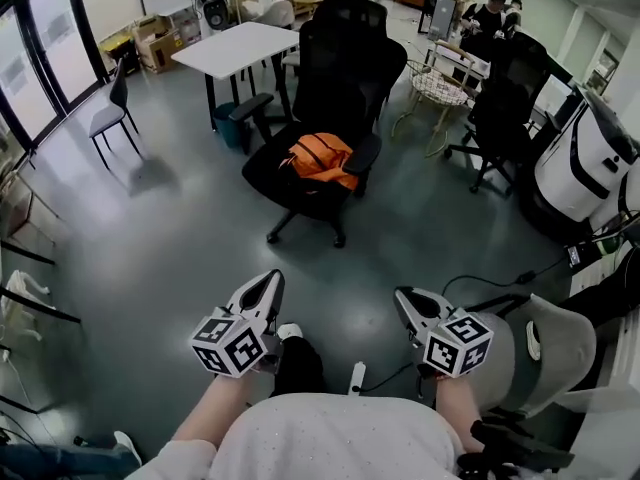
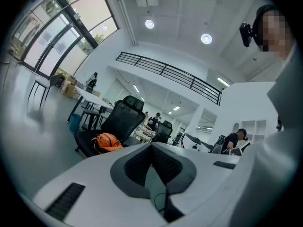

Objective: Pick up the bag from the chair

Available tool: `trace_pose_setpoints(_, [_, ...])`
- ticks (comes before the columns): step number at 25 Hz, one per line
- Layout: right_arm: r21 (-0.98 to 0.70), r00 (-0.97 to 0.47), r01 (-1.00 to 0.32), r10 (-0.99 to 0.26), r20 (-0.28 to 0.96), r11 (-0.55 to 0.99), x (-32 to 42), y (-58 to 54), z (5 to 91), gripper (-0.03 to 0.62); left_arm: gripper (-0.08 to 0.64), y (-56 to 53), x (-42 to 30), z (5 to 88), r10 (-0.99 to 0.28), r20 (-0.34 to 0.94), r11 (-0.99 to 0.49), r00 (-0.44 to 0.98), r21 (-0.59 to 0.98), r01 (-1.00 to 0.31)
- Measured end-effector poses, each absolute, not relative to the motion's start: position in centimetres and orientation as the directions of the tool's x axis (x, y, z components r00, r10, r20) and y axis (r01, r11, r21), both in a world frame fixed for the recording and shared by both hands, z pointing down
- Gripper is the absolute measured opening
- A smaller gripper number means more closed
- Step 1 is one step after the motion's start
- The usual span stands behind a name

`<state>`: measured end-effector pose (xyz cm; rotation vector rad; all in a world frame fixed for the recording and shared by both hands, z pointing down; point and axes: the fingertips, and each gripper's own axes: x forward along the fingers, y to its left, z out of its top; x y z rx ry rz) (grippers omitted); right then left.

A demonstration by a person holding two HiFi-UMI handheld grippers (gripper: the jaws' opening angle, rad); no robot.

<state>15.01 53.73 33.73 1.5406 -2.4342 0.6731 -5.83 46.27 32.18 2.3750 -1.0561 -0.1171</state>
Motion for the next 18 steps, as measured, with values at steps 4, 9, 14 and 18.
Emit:
trace_pose_setpoints(4, [-0.259, -0.373, -0.924, -0.816, 0.441, 0.282, 16.3, 50.2, 34.4, 0.002, 0.012, 41.3, -5.8, 32.3, -0.707, 0.126, -0.549, 0.696, 0.523, -0.653])
trace_pose_setpoints(9, [-0.309, -0.341, -0.924, -0.849, 0.404, 0.224, 16.2, 43.3, 31.5, 0.002, 0.012, 34.2, -6.9, 28.7, -0.708, 0.086, -0.569, 0.7, 0.517, -0.639])
trace_pose_setpoints(14, [-0.273, -0.292, -0.941, -0.884, 0.366, 0.198, 15.7, 36.5, 28.7, 0.002, 0.012, 26.6, -7.9, 26.1, -0.693, 0.062, -0.607, 0.719, 0.488, -0.627])
trace_pose_setpoints(18, [-0.329, -0.316, -0.92, -0.899, 0.304, 0.212, 14.9, 30.7, 27.3, 0.002, 0.012, 21.4, -8.1, 24.3, -0.669, 0.03, -0.656, 0.743, 0.446, -0.609])
